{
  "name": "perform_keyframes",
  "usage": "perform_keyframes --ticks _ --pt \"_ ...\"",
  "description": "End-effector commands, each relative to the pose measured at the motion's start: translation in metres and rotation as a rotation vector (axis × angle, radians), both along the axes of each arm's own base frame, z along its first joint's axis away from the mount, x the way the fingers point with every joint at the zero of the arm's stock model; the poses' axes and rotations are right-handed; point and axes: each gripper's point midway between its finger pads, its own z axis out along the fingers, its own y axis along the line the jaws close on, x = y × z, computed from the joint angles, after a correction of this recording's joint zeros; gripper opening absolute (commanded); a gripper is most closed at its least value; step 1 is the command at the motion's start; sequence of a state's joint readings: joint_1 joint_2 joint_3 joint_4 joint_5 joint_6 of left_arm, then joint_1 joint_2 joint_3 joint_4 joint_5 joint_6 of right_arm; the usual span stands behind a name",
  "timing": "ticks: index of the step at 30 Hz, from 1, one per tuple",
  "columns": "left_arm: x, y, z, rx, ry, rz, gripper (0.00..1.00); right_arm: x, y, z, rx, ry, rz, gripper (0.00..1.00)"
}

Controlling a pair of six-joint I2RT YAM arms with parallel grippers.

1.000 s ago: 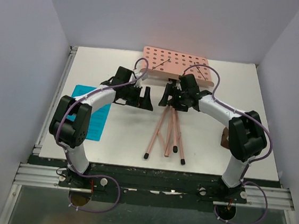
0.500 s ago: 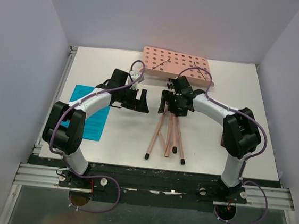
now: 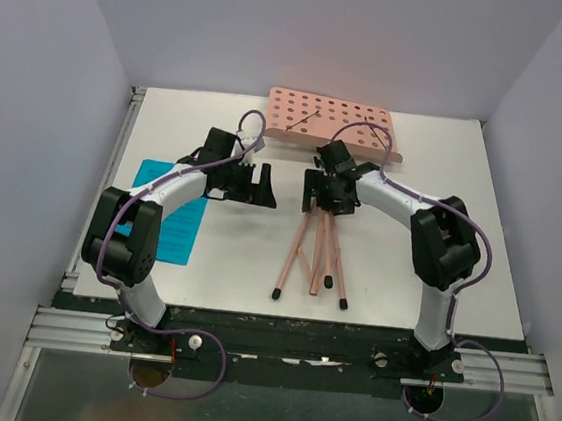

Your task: Pack up the instrument practice props

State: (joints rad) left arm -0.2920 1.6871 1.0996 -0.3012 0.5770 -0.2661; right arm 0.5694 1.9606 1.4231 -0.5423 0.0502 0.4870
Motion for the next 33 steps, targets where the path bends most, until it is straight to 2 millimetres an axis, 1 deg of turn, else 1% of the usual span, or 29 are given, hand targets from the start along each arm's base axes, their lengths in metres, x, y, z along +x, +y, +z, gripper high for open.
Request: perform_keyframes --ticks 1,3,4,5,6,7,8,9,10,11,12,13,14,15,17,19,21,22,23,24,25,26,28,30,33 --pt "0.001 0.001 0.008 -0.008 -0.030 -0.002 0.99 0.010 0.004 -0.027 -0.050 0.003 0.021 0.87" --pt "0.000 0.002 0.009 -0.002 -0.033 -0.002 0.99 0.004 0.002 -0.034 -0.070 0.017 0.003 0.69" --pt "0.000 0.002 0.008 0.003 -0.031 -0.002 0.99 -0.002 -0.001 -0.039 -0.084 0.031 -0.003 0.56" --pt "0.000 0.003 0.008 0.006 -0.035 -0.002 0.99 -0.008 -0.004 -0.042 -0.102 0.046 -0.021 0.46" --pt "0.001 0.002 0.010 0.003 -0.038 -0.004 0.99 -0.018 -0.009 -0.046 -0.117 0.072 -0.042 0.39" --pt "0.001 0.003 0.010 -0.001 -0.040 -0.004 0.99 -0.027 -0.012 -0.048 -0.130 0.084 -0.049 0.36" --pt "0.002 0.002 0.011 -0.010 -0.038 -0.003 0.99 -0.030 -0.014 -0.047 -0.132 0.085 -0.063 0.37" --pt "0.003 0.001 0.011 -0.014 -0.037 -0.003 0.99 -0.032 -0.014 -0.045 -0.129 0.081 -0.075 0.45" --pt "0.004 0.001 0.009 -0.015 -0.030 -0.001 0.99 -0.030 -0.013 -0.042 -0.121 0.072 -0.088 0.68" --pt "0.004 0.001 0.010 -0.017 -0.028 -0.001 0.99 -0.027 -0.012 -0.035 -0.116 0.056 -0.081 0.89" --pt "0.006 0.002 0.009 -0.014 -0.026 0.002 0.99 -0.022 -0.008 -0.024 -0.098 0.029 -0.058 1.00" --pt "0.006 0.003 0.010 -0.011 -0.024 0.002 0.99 -0.017 -0.005 -0.011 -0.070 0.005 -0.024 1.00" --pt "0.009 0.004 0.013 -0.011 -0.030 0.002 0.99 -0.010 -0.003 0.006 -0.035 -0.028 0.006 1.00" --pt "0.010 0.006 0.016 -0.007 -0.036 -0.001 0.99 -0.006 0.001 0.028 0.001 -0.071 0.048 1.00" --pt "0.013 0.011 0.022 0.003 -0.057 -0.003 0.99 -0.002 0.004 0.062 0.039 -0.144 0.155 1.00" --pt "0.017 0.018 0.031 0.022 -0.089 -0.007 0.99 -0.005 0.008 0.097 0.069 -0.216 0.304 1.00" --pt "0.018 0.025 0.042 0.060 -0.125 -0.029 0.99 -0.017 0.007 0.122 0.070 -0.238 0.418 1.00" --pt "0.017 0.031 0.046 0.085 -0.130 -0.043 0.99 -0.019 0.004 0.135 0.058 -0.261 0.457 1.00" --pt "0.016 0.034 0.052 0.100 -0.138 -0.058 0.99 -0.017 -0.005 0.145 0.026 -0.278 0.409 1.00" --pt "0.016 0.040 0.057 0.119 -0.147 -0.063 0.99 -0.007 -0.028 0.152 -0.060 -0.309 0.272 1.00" --pt "0.017 0.045 0.065 0.133 -0.170 -0.062 0.99 -0.005 -0.041 0.162 -0.103 -0.327 0.209 1.00" --pt "0.017 0.051 0.070 0.153 -0.196 -0.069 0.99 -0.005 -0.051 0.171 -0.139 -0.352 0.175 1.00" --pt "0.023 0.060 0.089 0.182 -0.256 -0.058 0.99 -0.006 -0.066 0.189 -0.172 -0.413 0.136 1.00" --pt "0.029 0.069 0.105 0.217 -0.310 -0.044 0.99 -0.009 -0.069 0.204 -0.158 -0.468 0.144 1.00" --pt "0.035 0.074 0.122 0.247 -0.376 -0.048 0.99 -0.012 -0.069 0.213 -0.133 -0.501 0.145 1.00"
